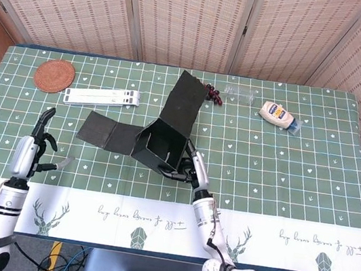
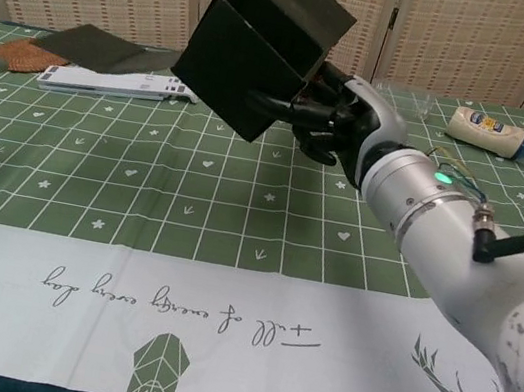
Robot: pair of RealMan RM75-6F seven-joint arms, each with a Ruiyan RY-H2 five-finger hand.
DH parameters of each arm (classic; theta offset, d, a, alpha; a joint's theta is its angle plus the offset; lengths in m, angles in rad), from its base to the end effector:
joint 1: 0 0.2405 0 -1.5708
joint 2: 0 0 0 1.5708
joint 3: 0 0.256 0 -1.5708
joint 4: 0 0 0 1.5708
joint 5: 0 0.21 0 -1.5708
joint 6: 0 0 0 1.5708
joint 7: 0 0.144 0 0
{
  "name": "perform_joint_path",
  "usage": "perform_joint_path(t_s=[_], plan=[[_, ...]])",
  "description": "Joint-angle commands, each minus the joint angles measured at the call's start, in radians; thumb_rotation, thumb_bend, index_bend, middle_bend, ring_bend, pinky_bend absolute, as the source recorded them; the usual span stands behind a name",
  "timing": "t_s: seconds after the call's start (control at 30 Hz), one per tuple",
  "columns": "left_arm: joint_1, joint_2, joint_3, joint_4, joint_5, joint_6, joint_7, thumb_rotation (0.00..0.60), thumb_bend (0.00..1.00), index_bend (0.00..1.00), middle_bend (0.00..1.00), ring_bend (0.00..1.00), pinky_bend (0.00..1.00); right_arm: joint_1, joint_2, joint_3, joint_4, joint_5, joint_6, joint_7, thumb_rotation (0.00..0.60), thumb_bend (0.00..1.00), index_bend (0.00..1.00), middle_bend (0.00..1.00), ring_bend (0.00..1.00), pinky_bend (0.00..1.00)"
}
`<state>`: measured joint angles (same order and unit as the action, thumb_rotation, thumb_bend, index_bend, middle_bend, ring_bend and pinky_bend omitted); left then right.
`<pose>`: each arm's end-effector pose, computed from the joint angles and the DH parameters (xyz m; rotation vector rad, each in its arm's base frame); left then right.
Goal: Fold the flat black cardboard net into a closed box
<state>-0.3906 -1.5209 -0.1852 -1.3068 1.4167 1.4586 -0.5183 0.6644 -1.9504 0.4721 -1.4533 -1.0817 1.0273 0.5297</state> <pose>-0.2511 0.2960 0.0746 -1.1741 -1.2006 -1.6126 -0.0594 -0.3288 -0.0701 0.9178 -2.1320 1.7973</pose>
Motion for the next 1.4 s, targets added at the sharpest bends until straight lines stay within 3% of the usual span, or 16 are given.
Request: perform_joint_path(t_s=[0.03,0.3,0.77,1.4], plan=[[-0.003,-0.035,-0.003,0.034,-0.002,-0.007,-0.011,0.600,0.15,0.01,0.06,0.59,0.93,-0.040,0.024,0.000,-0.050,-0.052,0.039,0.070,0.600,0.49,0.38,0.47,0.85,1.00],[-0.050,-0.113,-0.034,0.072,0.019,-0.017,-0.010,0.600,0.15,0.00,0.04,0.59,0.93,-0.071,0.032,-0.042,-0.076,-0.122,0.068,0.141,0.600,0.49,0.38,0.48,0.86,1.00],[-0.122,-0.258,-0.114,0.080,0.029,0.022,-0.066,0.600,0.15,0.00,0.03,0.59,0.93,-0.065,-0.007,-0.071,-0.023,-0.162,0.066,0.202,0.600,0.49,0.38,0.48,0.86,1.00],[-0.100,-0.204,-0.149,-0.087,-0.024,0.007,-0.083,0.600,0.15,0.00,0.01,0.57,0.93,-0.070,-0.018,-0.096,0.003,-0.186,0.069,0.213,0.600,0.49,0.38,0.48,0.86,1.00]])
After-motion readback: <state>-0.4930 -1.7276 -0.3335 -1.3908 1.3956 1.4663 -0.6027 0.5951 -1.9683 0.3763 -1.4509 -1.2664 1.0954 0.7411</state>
